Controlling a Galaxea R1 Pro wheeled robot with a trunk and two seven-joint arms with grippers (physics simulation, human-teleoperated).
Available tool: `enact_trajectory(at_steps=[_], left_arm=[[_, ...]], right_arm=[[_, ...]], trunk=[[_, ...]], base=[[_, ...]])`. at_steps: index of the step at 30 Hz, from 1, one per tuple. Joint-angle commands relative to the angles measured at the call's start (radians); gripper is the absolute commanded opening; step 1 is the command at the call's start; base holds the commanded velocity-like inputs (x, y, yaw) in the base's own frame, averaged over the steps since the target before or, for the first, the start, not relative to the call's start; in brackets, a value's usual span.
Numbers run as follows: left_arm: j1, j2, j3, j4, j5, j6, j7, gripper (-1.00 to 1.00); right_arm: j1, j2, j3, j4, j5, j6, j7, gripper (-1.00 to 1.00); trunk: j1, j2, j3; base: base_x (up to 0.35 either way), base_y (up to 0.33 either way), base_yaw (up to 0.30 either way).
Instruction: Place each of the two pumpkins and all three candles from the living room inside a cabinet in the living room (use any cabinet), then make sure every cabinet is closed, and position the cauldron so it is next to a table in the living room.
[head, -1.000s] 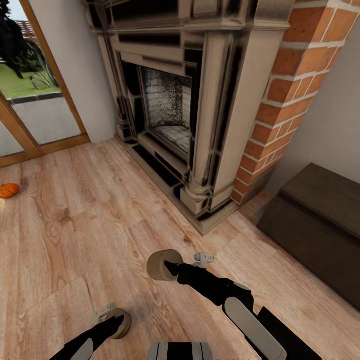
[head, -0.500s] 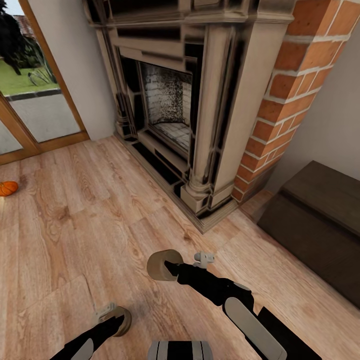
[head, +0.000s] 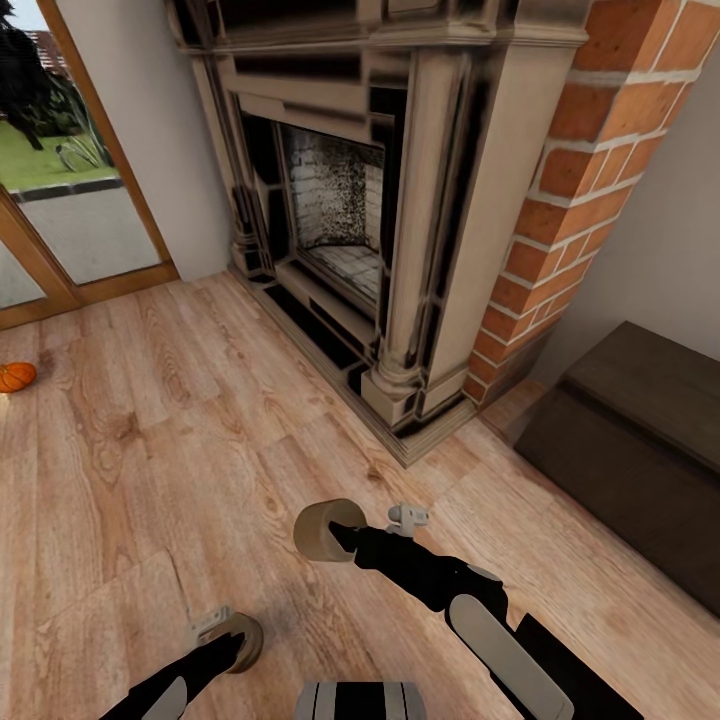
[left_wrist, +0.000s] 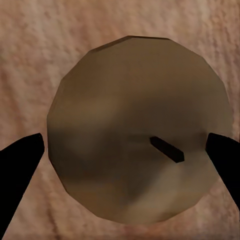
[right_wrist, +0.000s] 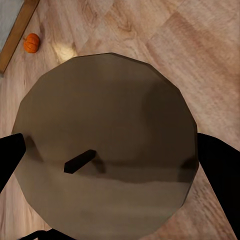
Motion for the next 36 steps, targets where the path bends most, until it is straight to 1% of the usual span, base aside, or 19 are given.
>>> enact_trajectory(at_steps=[1, 30, 36], left_arm=[[0.000, 0.001, -0.003, -0.001, 0.008, 0.004, -0.002, -1.00], [0.000, 0.001, -0.005, -0.001, 0.008, 0.004, -0.002, -1.00], [0.000, 0.002, -0.007, -0.001, 0.006, 0.006, -0.002, -1.00]], right_arm=[[-0.001, -0.001, 0.002, -0.002, -0.009, 0.000, -0.009, -1.00], [-0.001, -0.001, 0.002, -0.002, -0.009, 0.000, -0.009, -1.00], [-0.001, 0.000, 0.002, -0.002, -0.009, 0.000, -0.009, -1.00]], trunk=[[0.000, 0.000, -0.001], [0.000, 0.000, -0.001], [-0.003, 0.001, 0.022]], base=[[0.000, 0.000, 0.000], [0.000, 0.000, 0.000], [0.000, 0.000, 0.000]])
